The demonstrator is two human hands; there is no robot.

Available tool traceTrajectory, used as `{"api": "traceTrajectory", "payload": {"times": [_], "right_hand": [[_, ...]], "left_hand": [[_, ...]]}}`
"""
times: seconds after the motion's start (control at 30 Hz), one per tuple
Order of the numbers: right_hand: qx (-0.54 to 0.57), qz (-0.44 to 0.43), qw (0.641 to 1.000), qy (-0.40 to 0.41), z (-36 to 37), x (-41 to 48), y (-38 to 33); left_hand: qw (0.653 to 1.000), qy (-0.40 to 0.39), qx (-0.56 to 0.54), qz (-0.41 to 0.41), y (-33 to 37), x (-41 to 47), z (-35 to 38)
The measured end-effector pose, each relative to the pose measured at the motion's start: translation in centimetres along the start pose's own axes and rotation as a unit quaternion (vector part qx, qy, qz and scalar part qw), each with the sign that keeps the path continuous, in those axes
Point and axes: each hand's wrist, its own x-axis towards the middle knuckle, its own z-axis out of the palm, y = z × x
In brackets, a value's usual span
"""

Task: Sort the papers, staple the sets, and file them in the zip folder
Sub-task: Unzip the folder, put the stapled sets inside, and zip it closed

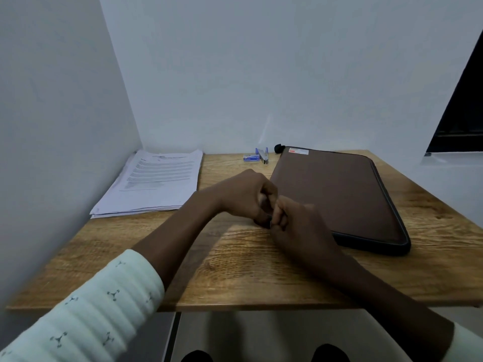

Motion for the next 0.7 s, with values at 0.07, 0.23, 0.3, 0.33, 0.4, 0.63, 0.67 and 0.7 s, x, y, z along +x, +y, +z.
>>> {"api": "traceTrajectory", "payload": {"times": [0.07, 0.23, 0.3, 0.33, 0.4, 0.63, 0.67, 0.7], "right_hand": [[0.024, -0.013, 0.999, 0.024, -0.6, 0.0, -0.1], [-0.002, -0.03, 0.995, 0.094, -2.1, -0.4, 0.8], [-0.011, -0.017, 0.996, 0.092, -2.6, -1.3, 1.4], [-0.014, -0.017, 0.996, 0.088, -2.7, -1.8, 1.7], [-0.02, -0.026, 0.997, 0.077, -3.1, -3.0, 2.0], [-0.068, -0.03, 0.997, 0.025, -5.3, -4.8, 2.4], [-0.072, -0.029, 0.997, 0.02, -5.8, -5.2, 2.4], [-0.074, -0.026, 0.997, 0.016, -6.4, -5.6, 2.5]], "left_hand": [[0.998, 0.033, 0.009, 0.048, 0.4, -0.2, 0.1], [0.991, 0.105, 0.029, 0.081, 0.2, -0.3, 0.6], [0.992, 0.097, 0.035, 0.072, -0.2, -0.6, 0.9], [0.993, 0.091, 0.037, 0.064, -0.5, -0.9, 1.1], [0.995, 0.079, 0.036, 0.044, -1.3, -1.5, 1.2], [0.997, 0.07, 0.042, -0.007, -3.6, -2.8, 1.1], [0.997, 0.068, 0.045, -0.017, -4.1, -2.9, 1.1], [0.996, 0.065, 0.051, -0.03, -4.4, -3.0, 1.0]]}}
